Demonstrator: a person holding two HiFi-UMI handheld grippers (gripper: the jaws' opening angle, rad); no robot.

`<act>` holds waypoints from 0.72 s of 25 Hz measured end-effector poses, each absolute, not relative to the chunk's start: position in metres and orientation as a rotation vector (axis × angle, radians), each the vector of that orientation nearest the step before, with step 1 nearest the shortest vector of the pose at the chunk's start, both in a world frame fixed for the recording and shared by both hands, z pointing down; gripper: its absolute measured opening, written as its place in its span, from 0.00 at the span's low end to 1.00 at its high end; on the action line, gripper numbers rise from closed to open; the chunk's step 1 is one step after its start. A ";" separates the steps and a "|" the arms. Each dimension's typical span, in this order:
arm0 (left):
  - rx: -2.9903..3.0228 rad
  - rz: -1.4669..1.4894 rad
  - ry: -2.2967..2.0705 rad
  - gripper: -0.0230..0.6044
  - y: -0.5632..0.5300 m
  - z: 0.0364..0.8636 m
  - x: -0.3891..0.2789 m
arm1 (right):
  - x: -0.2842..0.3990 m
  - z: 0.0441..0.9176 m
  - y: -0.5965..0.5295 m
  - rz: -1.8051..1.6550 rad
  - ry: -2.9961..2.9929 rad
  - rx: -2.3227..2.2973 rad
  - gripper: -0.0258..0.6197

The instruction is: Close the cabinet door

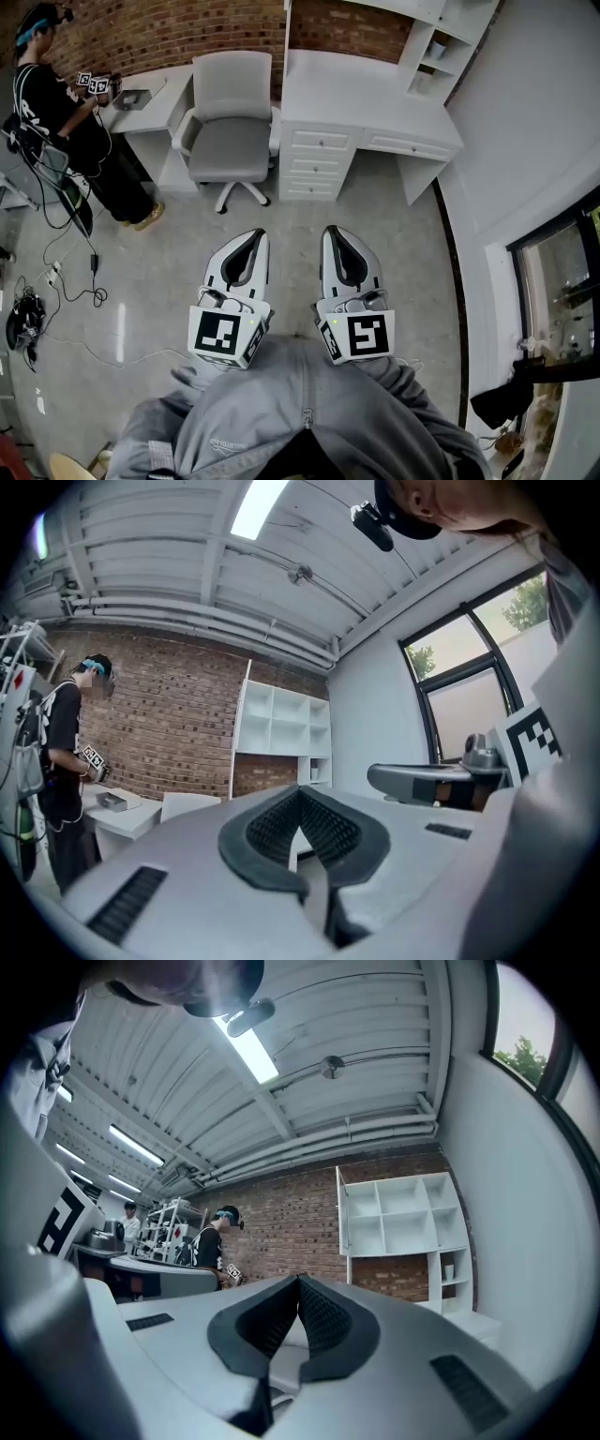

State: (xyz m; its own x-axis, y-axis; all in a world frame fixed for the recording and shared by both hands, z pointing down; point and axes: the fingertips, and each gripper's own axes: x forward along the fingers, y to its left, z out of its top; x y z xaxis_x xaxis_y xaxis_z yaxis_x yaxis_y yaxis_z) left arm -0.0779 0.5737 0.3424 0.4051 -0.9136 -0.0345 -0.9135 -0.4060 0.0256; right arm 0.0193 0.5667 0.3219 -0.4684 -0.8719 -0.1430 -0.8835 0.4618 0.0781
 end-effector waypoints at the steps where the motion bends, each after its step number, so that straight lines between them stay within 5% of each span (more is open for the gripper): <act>1: 2.628 -0.064 -1.713 0.04 0.572 0.343 -0.078 | 0.020 0.323 0.565 0.207 2.612 -1.566 0.08; 18: 2.617 -0.099 -1.639 0.04 0.480 0.355 -0.089 | -0.001 0.342 0.477 0.146 2.693 -1.556 0.08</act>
